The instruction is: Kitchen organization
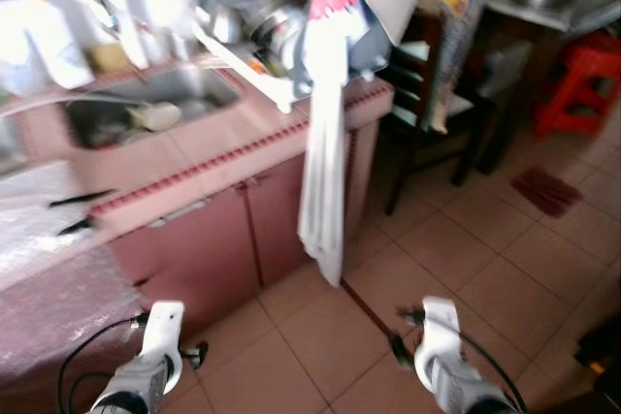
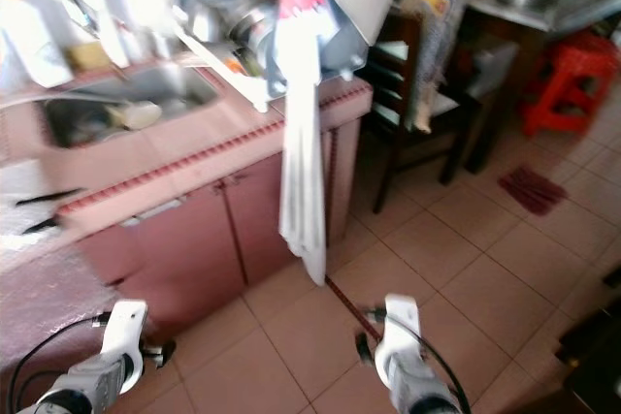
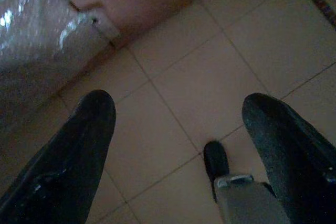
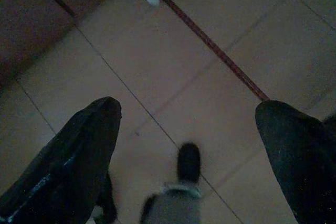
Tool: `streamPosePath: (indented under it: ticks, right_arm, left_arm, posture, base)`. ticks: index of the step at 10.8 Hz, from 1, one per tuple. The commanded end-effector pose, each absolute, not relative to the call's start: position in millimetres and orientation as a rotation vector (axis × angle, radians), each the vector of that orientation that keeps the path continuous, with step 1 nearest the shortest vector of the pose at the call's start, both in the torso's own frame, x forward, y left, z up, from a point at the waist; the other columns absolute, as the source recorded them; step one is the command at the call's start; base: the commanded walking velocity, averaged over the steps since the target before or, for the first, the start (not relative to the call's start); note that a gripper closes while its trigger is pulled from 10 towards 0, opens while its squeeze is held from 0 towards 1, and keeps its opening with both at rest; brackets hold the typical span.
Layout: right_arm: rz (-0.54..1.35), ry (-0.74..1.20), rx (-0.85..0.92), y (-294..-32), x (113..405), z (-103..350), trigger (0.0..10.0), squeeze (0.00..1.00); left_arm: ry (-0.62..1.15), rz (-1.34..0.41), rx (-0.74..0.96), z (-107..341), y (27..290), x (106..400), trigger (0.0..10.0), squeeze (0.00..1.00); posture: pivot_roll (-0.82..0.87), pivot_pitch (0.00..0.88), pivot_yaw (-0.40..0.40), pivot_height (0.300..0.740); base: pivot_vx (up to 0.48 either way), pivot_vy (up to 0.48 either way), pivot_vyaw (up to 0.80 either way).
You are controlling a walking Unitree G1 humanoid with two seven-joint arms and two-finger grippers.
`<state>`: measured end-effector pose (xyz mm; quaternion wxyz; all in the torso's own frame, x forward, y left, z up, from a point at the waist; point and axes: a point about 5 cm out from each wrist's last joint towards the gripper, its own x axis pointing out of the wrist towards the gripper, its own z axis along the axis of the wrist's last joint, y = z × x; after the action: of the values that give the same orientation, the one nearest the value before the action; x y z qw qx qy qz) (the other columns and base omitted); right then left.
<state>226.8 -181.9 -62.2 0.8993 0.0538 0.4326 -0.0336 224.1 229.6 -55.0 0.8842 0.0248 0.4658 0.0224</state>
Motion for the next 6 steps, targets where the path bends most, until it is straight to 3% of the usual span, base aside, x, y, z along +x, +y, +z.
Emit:
streamPosePath:
  ticks: [1, 6]
  right_arm:
    - [-0.069, 0.902, 0.107, -184, 225, -63, 10.0, 0.0]
    - [-0.073, 0.963, 0.04, -200, 202, -74, 10.0, 0.0]
  left_arm:
    - [0.98, 0.047, 0.047, -56, 229, 222, 10.0, 0.0]
    - [1.085, 0.094, 0.054, -69, 238, 196, 10.0, 0.0]
  posture:
    - [-0.04, 0.0, 0.008, 0.74]
    - [-0.06, 0.0, 0.013, 0.74]
  base:
    - [0.0, 0.0, 0.0]
    - [0.0, 0.0, 0.0]
